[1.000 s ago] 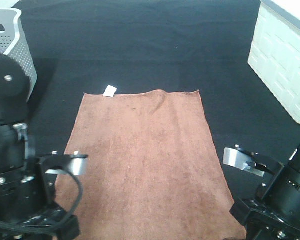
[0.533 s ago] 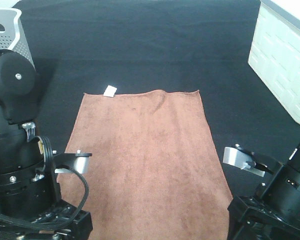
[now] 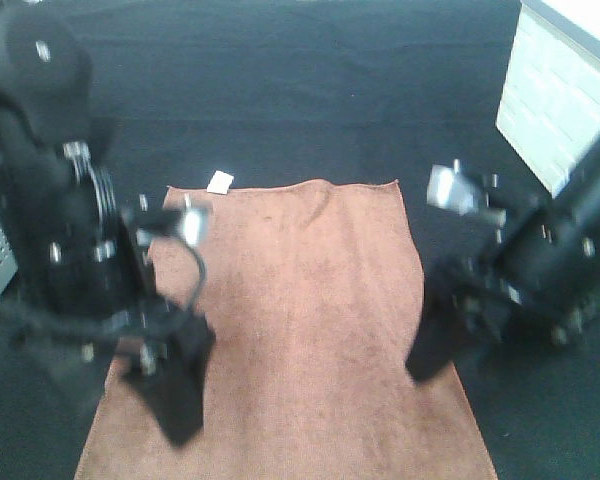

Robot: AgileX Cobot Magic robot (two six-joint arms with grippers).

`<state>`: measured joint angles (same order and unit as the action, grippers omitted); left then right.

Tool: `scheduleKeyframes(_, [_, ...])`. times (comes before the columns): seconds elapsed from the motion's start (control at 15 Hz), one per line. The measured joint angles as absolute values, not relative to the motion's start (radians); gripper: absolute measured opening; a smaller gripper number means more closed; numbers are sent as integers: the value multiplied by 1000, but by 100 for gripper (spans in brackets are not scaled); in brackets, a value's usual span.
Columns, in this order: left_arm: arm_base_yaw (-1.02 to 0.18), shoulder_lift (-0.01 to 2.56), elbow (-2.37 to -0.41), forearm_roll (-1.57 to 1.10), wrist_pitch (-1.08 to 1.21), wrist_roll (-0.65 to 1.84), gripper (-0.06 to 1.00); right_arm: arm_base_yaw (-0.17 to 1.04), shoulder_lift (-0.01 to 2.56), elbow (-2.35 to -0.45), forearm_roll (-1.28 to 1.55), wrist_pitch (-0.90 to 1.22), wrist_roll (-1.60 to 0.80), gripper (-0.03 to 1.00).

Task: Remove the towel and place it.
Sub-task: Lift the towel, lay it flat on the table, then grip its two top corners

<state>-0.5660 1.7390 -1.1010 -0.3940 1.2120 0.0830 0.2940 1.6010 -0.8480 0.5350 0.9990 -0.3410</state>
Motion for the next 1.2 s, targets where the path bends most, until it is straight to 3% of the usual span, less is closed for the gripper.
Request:
scheduleKeyframes(0.2, [-416,1765,-1240,-323,1212,105,90,281,1602,-1047,377,986,-208,78])
scheduleKeyframes(0.4, [-303,1789,-1324,-282,1125,116,90,156,1604,-1210,319,983,-163,77])
scheduleKeyframes(0.6, [-271,1835,-1405,-279,1040,136,90,66,1692,-1366,303,1035,-173,77])
scheduleKeyframes(0.8, [-265,1992,-1560,-275,1040,139,90,62,1868,-1505,326,1046,-173,77])
scheduleKeyframes(1.2, [-215,2333,-1952,-264,1135,124,90,62,2088,-1594,367,1009,-237,77])
